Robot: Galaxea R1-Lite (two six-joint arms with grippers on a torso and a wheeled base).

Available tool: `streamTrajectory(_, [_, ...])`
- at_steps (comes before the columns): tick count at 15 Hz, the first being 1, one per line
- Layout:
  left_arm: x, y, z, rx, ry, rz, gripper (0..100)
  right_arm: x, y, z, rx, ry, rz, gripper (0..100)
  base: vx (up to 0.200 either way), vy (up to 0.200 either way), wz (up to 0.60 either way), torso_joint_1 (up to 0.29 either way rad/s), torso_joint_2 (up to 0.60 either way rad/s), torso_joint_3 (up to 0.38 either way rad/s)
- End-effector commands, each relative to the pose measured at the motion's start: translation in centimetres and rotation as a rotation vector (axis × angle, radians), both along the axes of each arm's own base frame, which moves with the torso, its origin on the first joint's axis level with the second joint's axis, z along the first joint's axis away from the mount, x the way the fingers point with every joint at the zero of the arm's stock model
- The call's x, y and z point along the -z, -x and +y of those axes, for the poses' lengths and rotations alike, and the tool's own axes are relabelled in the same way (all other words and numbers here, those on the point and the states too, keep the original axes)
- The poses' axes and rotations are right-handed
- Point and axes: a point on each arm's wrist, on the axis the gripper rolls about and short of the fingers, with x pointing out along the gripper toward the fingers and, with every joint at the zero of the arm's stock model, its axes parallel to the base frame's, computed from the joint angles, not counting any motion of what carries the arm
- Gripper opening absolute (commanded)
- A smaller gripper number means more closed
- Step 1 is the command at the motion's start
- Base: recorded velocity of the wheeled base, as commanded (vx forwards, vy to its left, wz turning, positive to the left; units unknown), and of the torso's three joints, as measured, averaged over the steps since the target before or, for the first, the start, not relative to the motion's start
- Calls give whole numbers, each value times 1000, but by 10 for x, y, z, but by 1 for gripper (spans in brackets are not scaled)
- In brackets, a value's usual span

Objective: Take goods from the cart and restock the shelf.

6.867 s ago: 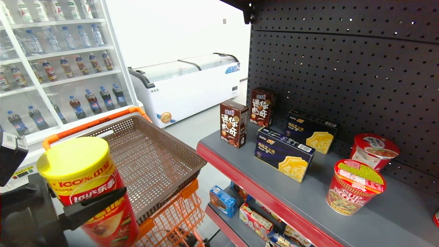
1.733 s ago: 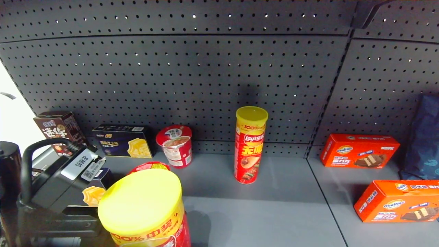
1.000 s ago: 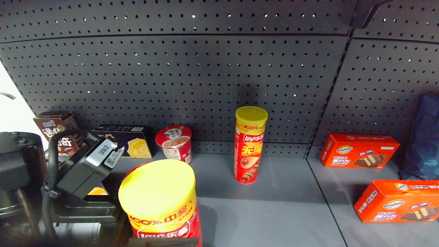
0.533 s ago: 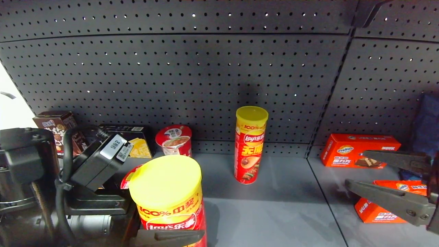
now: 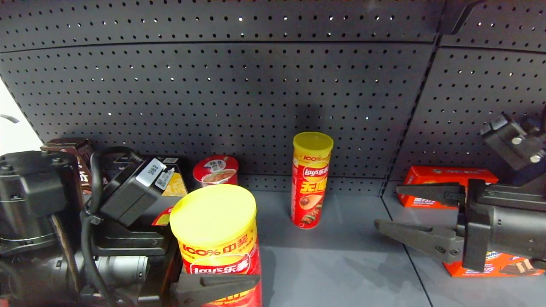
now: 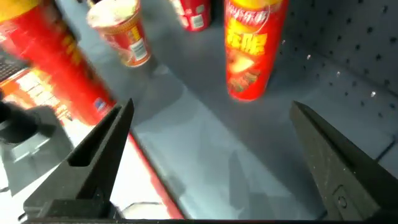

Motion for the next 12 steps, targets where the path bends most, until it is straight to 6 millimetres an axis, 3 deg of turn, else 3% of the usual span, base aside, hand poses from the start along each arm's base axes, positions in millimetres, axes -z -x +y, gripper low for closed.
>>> streamTrajectory(1, [1, -1, -1, 2, -3, 4, 0, 9, -27, 12, 9, 26, -4, 100, 0, 0, 0, 0, 0, 0])
streamTrajectory(6, [3, -2, 0, -5, -6, 9, 0, 21, -64, 12, -88, 60, -66, 100, 0, 0, 0, 0, 0, 0])
streamTrajectory(11, [3, -3, -1, -5, -6, 10, 0, 25, -87, 13, -145, 30, -79, 100, 0, 0, 0, 0, 0, 0])
streamTrajectory(12, [4, -5, -2, -3, -9, 16, 0, 29, -99, 19, -200, 10, -94, 100, 0, 0, 0, 0, 0, 0])
